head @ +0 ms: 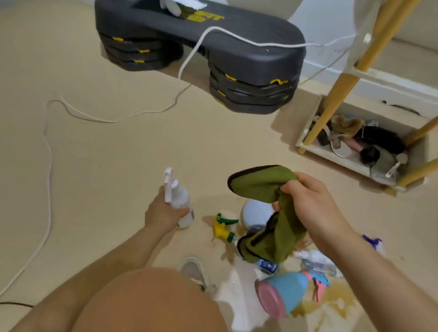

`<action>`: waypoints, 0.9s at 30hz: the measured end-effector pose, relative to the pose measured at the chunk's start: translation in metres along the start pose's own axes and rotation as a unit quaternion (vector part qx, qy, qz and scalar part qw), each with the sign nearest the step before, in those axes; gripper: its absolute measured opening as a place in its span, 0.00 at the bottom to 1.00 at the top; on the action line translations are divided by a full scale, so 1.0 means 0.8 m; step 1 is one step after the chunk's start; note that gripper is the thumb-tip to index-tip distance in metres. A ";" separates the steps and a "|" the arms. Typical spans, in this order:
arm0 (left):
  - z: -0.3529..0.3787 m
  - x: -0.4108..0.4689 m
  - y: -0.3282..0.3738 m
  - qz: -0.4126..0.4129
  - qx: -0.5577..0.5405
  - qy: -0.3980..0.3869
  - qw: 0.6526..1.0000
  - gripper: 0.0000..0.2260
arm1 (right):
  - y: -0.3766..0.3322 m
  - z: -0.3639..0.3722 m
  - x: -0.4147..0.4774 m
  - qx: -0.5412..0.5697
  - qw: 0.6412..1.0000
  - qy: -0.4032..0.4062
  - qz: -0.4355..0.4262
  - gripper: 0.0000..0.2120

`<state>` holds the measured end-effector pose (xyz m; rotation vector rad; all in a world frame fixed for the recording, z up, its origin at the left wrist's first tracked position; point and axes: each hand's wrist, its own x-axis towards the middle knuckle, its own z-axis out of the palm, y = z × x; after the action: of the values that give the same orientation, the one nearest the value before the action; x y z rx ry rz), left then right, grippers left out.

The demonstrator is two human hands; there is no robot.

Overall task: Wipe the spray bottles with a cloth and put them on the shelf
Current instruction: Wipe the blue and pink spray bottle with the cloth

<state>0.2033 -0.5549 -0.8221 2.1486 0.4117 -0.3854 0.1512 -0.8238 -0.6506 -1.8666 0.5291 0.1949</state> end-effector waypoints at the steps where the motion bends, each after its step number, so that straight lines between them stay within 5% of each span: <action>1: 0.007 0.007 -0.006 -0.002 -0.015 0.004 1.000 0.37 | 0.007 0.003 0.002 -0.004 1.000 0.004 0.009 0.09; 11: 0.015 0.041 -0.025 -0.030 0.044 0.002 0.999 0.28 | 0.009 -0.016 0.008 0.115 0.992 0.030 0.037 0.08; 14: 0.004 0.034 -0.029 -0.048 0.116 0.000 0.992 0.21 | -0.011 -0.033 -0.007 0.042 0.998 0.032 -0.015 0.08; 18: -0.016 -0.006 -0.015 -0.066 0.301 -0.108 0.945 0.02 | -0.041 -0.059 -0.037 -0.040 0.992 0.010 -0.119 0.06; 19: -0.024 -0.020 -0.003 -0.081 0.308 -0.141 0.937 0.04 | -0.048 -0.068 -0.044 -0.030 0.991 0.009 -0.133 0.05; 23: -0.071 -0.069 0.089 -0.058 0.219 -0.180 0.957 0.07 | -0.073 -0.107 -0.081 0.056 0.985 -0.017 -0.161 0.04; 27: -0.115 -0.157 0.232 0.088 0.074 -0.172 0.978 0.07 | -0.086 -0.145 -0.119 0.077 0.971 -0.052 -0.222 0.06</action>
<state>0.1813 -0.6008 -0.5853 2.1839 -0.0052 -0.6896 0.0836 -0.8873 -0.5141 -1.7618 0.0445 -0.0454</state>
